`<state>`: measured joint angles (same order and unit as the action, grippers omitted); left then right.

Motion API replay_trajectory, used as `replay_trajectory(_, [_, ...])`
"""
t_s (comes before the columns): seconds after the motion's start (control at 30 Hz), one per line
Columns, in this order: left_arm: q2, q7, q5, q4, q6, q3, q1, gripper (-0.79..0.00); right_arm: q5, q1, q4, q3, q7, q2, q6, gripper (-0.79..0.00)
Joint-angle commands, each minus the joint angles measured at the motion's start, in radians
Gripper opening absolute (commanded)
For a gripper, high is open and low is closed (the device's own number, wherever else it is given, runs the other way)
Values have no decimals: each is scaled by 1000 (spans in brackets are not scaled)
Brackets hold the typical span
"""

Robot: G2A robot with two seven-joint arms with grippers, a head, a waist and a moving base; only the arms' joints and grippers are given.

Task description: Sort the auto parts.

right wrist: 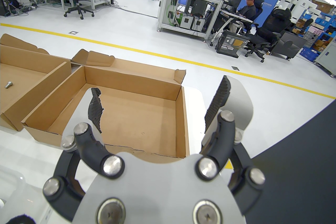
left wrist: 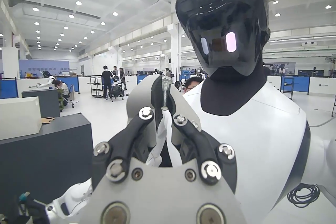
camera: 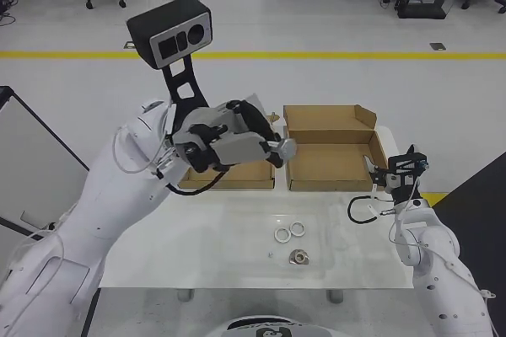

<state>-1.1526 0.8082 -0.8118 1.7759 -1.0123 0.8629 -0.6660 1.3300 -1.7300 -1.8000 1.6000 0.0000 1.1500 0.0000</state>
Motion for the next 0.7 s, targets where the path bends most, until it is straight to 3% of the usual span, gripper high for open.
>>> replay_trajectory(0.0, [4,0,-1,0,0,-2,1,-785,0,0,0,0,0,0,0,0])
replay_trajectory(0.2, [6,0,-74,32,0,6,-4,-785,0,0,0,0,0,0,0,0])
replay_trajectory(0.37, [-17,0,-200,82,0,45,-34,-785,0,0,0,0,0,0,0,0])
replay_trajectory(0.67, [-51,0,-195,87,0,56,-47,-785,0,0,0,0,0,0,0,0])
